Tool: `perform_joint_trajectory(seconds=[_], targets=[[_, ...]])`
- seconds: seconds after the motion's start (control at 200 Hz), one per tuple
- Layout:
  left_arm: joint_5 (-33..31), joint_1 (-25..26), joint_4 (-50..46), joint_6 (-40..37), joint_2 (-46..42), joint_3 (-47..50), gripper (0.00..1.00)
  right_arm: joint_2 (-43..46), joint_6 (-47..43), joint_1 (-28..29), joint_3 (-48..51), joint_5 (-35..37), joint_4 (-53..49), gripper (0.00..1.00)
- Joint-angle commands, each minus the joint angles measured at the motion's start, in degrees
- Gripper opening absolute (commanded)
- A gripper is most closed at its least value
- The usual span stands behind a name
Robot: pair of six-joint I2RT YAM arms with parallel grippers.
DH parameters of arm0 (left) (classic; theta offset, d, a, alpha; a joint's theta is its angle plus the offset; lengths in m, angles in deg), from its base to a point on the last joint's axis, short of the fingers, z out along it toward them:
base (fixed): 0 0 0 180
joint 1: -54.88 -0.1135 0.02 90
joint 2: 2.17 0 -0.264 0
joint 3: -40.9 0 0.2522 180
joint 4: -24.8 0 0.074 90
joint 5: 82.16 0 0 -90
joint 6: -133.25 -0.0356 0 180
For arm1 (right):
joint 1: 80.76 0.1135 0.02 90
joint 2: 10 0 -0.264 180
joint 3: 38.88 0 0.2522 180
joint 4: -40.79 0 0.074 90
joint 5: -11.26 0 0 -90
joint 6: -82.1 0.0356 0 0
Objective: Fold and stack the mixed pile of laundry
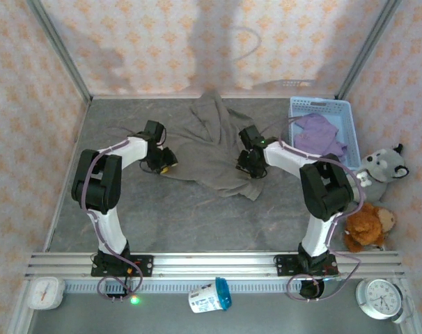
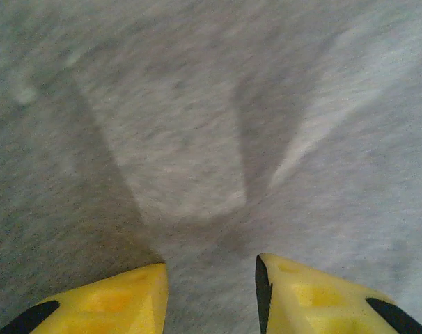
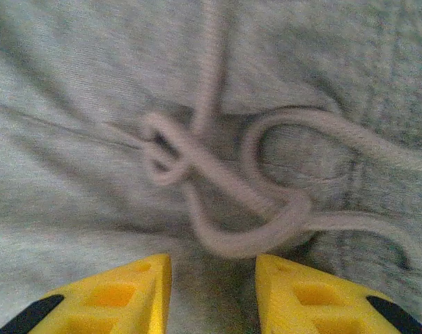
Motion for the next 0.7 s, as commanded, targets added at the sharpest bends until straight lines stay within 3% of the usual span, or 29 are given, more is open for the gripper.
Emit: perform_joint_trajectory(seconds=[0.0,0.145,0.265,0.46,0.515,0.621,0.696], targets=[[-3.9,-0.1,-3.0,-3.1,-2.4,5.3,0.38,0.9,2.3,0.2,4.6,2.0,0.9,0.39],[-3.3,-0.2,-6.9,-6.4,-7.0,14.0,0.36,3.1,2.0,1.9,11.4,0.7,1.2,0.43],[-1.1,-0.3,-10.1,-5.8,-14.7,21.1,0.35,2.8,-1.6,4.0,13.0,3.3,-6.3,0.43],[-0.4,-0.3,-15.9,-5.2,-27.0,18.9,0.34,4.6,-7.4,4.6,12.5,9.9,-17.8,0.45],[-0.3,-0.2,-14.8,-3.3,-28.0,16.3,0.41,6.1,-8.3,4.6,10.5,11.0,-19.1,0.47],[-1.7,-0.3,-11.6,-3.0,-25.1,9.3,0.65,8.1,-8.9,4.6,4.8,10.6,-19.1,0.53],[-2.2,-0.3,-9.7,-3.0,-20.6,3.0,0.71,7.9,-8.7,4.3,-0.2,10.6,-18.9,0.54]])
